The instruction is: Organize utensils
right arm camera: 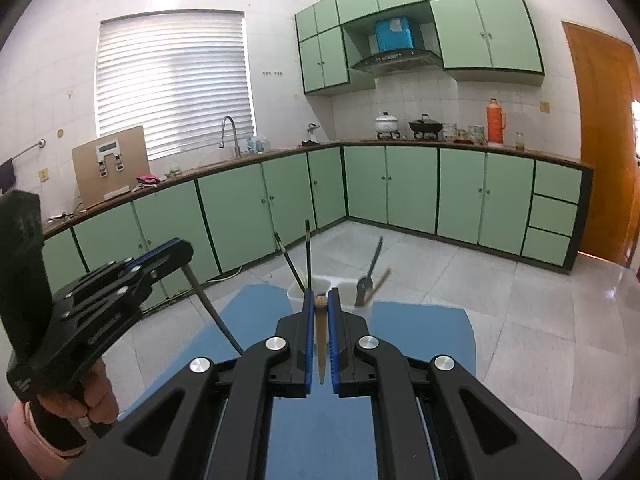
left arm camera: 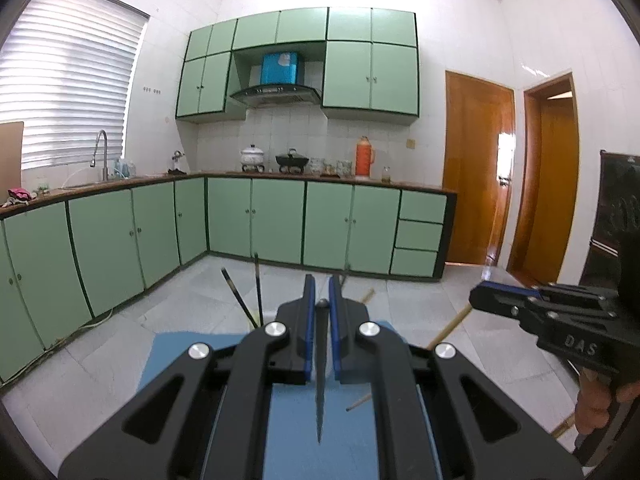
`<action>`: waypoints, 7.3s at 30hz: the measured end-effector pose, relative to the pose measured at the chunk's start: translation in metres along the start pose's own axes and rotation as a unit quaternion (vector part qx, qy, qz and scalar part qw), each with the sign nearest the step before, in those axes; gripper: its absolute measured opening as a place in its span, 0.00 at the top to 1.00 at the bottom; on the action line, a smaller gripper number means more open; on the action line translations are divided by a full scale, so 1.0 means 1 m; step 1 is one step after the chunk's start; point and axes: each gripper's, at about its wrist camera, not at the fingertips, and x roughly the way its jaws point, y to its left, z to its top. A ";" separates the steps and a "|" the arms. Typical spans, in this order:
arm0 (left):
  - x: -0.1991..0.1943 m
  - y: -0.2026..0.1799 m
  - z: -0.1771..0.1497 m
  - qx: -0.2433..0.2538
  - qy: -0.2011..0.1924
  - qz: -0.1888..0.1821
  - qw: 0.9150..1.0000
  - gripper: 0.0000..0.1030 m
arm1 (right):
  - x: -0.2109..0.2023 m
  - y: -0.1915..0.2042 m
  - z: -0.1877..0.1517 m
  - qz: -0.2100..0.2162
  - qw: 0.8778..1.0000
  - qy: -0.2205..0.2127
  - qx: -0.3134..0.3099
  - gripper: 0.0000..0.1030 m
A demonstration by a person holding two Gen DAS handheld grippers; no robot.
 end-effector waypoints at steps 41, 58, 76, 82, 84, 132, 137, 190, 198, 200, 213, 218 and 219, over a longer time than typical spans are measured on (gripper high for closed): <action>0.230 0.074 0.040 -0.012 0.020 0.039 0.999 0.95 | 0.211 -0.040 0.060 -0.016 0.997 0.077 -0.008 0.94; 0.244 0.081 -0.003 -0.013 0.073 0.042 0.996 0.94 | 0.231 -0.034 0.039 -0.015 0.994 0.107 -0.007 0.93; 0.200 0.083 0.011 -0.024 0.035 0.040 0.998 0.50 | 0.204 -0.039 0.045 -0.022 0.996 0.082 -0.002 0.78; 0.161 0.085 0.014 -0.033 0.009 0.058 0.998 0.27 | 0.170 -0.044 0.044 -0.034 0.998 0.052 0.006 0.68; 0.147 0.083 0.012 -0.032 0.005 0.061 0.998 0.19 | 0.154 -0.045 0.041 -0.037 0.999 0.038 0.007 0.58; -0.030 0.045 -0.065 -0.037 0.061 0.091 0.993 0.05 | 0.006 0.019 -0.065 -0.064 0.998 0.003 0.016 0.06; -0.035 0.044 -0.064 -0.028 0.061 0.094 0.993 0.05 | 0.004 0.024 -0.065 -0.062 0.998 0.005 0.014 0.06; -0.061 0.038 -0.051 -0.020 0.042 0.087 0.995 0.05 | -0.018 0.030 -0.055 -0.056 0.998 -0.017 0.008 0.06; -0.061 0.039 -0.051 -0.019 0.043 0.088 0.995 0.05 | -0.018 0.030 -0.055 -0.056 0.998 -0.017 0.008 0.06; -0.061 0.039 -0.051 -0.019 0.042 0.088 0.995 0.05 | -0.018 0.030 -0.055 -0.056 0.998 -0.017 0.008 0.06; -0.059 0.040 -0.051 -0.020 0.041 0.088 0.995 0.05 | -0.016 0.033 -0.056 -0.056 0.998 -0.016 0.007 0.06; -0.058 0.040 -0.052 -0.019 0.041 0.088 0.995 0.05 | -0.015 0.035 -0.058 -0.056 0.998 -0.015 0.006 0.06; -0.058 0.041 -0.052 -0.019 0.041 0.088 0.995 0.05 | -0.015 0.036 -0.058 -0.056 0.998 -0.015 0.006 0.06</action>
